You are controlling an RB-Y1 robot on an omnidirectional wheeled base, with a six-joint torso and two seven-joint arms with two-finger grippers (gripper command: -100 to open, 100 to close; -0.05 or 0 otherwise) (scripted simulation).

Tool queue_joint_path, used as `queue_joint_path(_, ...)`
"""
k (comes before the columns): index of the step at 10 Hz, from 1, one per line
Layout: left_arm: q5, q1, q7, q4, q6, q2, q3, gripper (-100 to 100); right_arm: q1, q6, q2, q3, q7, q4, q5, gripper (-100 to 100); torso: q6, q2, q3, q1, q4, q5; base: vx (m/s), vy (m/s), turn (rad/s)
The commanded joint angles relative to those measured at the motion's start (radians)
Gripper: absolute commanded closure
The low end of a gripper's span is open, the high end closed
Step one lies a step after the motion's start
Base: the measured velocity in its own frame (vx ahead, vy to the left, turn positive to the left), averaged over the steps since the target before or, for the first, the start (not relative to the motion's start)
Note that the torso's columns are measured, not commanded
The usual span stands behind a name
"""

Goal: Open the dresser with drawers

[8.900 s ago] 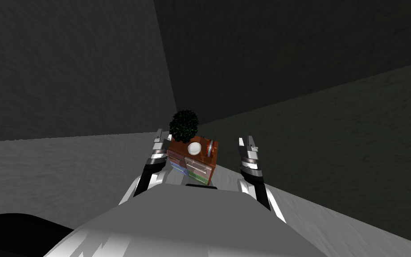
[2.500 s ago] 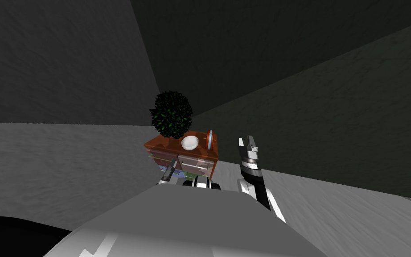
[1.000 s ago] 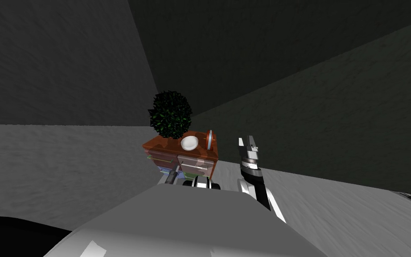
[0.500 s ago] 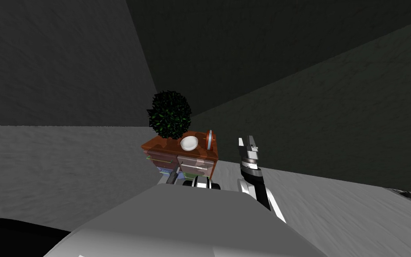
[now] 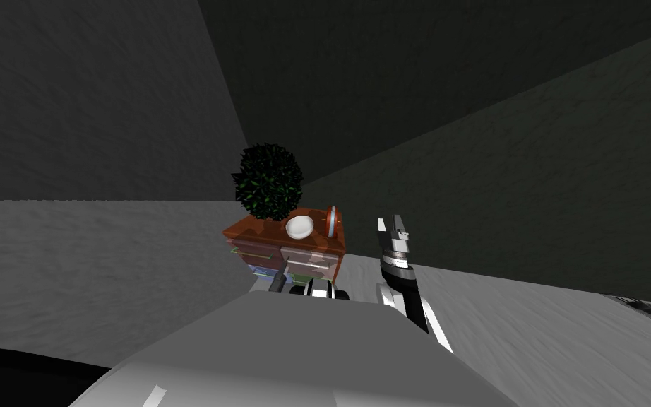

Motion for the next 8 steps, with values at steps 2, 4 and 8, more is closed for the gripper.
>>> queue_joint_path(2,0.021,-0.069,-0.013,0.062,0.01,-0.004,0.007,-100,0.0,0.0,0.0,0.0,0.0,0.0,0.0,0,0.0,0.002,0.001,0.0,0.0,0.0,-0.065,0.002,-0.003)
queue_joint_path(4,0.032,-0.134,-0.019,0.115,0.015,-0.006,0.011,-100,0.0,0.0,0.0,0.0,0.0,0.0,0.0,0,0.0,0.001,0.001,0.0,0.0,0.0,-0.065,0.01,-0.003)
queue_joint_path(8,0.053,-0.225,-0.031,0.191,0.026,-0.009,0.018,-100,0.0,0.0,0.0,0.0,0.0,0.0,0.0,0,0.0,-0.001,0.0,-0.001,0.0,0.0,-0.07,0.014,-0.003)
